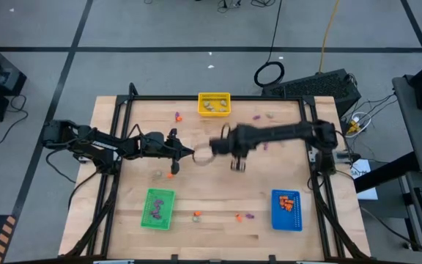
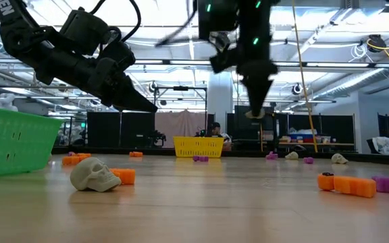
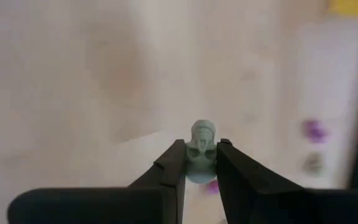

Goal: Sort Halloween decoration
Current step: Put the gray skull toy into the yellow bin, then put the purple skeleton toy into the green bin, then put the gray skull toy into the yellow bin

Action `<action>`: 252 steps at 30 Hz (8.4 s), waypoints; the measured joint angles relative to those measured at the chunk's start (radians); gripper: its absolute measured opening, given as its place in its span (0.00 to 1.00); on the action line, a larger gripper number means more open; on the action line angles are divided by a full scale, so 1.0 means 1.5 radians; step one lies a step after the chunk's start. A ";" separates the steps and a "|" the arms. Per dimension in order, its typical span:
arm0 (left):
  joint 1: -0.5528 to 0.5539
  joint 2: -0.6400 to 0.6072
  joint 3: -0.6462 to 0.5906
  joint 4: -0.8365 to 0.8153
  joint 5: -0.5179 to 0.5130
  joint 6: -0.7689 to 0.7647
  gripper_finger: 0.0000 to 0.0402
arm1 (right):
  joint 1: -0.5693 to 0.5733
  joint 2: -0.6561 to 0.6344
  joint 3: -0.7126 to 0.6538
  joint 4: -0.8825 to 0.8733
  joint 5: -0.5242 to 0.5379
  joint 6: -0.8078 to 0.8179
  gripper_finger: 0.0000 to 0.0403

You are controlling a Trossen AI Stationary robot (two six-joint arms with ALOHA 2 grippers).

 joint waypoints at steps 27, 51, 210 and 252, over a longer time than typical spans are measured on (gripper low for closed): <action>0.000 0.000 0.000 0.013 0.000 -0.017 0.01 | -0.408 0.128 0.001 0.530 -0.228 -0.341 0.15; -0.007 0.000 0.000 -0.007 0.018 -0.018 0.01 | -0.369 0.056 -0.001 0.540 -0.280 -0.302 0.22; -0.300 0.000 0.408 -1.072 0.065 -0.102 0.00 | -0.083 -0.371 -0.629 1.051 -0.122 -0.143 0.00; -0.401 0.087 0.490 -1.059 0.085 -0.133 0.25 | -0.083 -0.371 -0.629 1.040 -0.122 -0.143 0.00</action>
